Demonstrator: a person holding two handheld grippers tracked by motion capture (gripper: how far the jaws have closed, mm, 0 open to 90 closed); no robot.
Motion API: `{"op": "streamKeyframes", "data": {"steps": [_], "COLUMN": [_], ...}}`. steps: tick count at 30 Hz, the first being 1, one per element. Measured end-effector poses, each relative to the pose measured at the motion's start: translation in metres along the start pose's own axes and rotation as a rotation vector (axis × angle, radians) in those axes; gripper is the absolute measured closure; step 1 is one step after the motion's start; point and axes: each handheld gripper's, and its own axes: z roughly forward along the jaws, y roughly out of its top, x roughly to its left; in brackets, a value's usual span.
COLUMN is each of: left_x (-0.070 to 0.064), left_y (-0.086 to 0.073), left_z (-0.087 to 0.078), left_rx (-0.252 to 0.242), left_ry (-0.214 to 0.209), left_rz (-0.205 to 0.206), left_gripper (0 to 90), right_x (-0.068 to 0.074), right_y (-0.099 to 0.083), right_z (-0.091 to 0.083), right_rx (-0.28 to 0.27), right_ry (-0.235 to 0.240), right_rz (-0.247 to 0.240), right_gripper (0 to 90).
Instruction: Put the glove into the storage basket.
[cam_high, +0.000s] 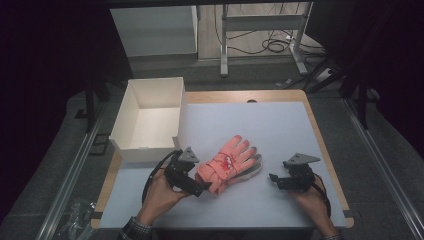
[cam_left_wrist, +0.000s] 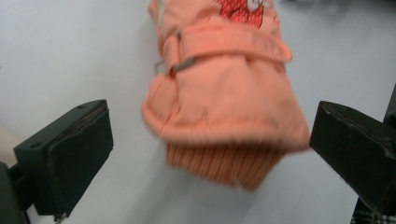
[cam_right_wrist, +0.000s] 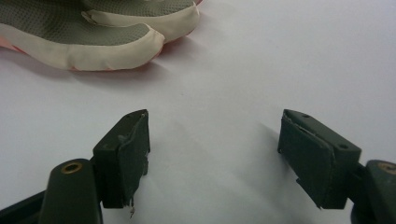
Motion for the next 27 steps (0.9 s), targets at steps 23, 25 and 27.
{"op": "streamKeyframes", "data": {"steps": [23,25,27], "left_x": [-0.005,-0.007,-0.008], "left_y": [0.029,0.026,0.024], "left_z": [0.081,0.086,0.09], "left_rx": [0.219,0.247,0.26], "left_ry": [-0.001,0.009,0.011], "left_rz": [0.054,0.059,0.063], "left_gripper": [0.0,0.0,0.0], "right_x": [0.0,0.0,0.0], "right_y": [-0.001,-0.001,-0.001], "right_z": [0.0,0.0,0.0], "right_rx": [-0.002,-0.003,-0.003], "right_ry": [0.0,0.0,-0.001], "right_rz": [0.0,0.0,0.0], "right_gripper": [25.3,25.3,25.3]}}
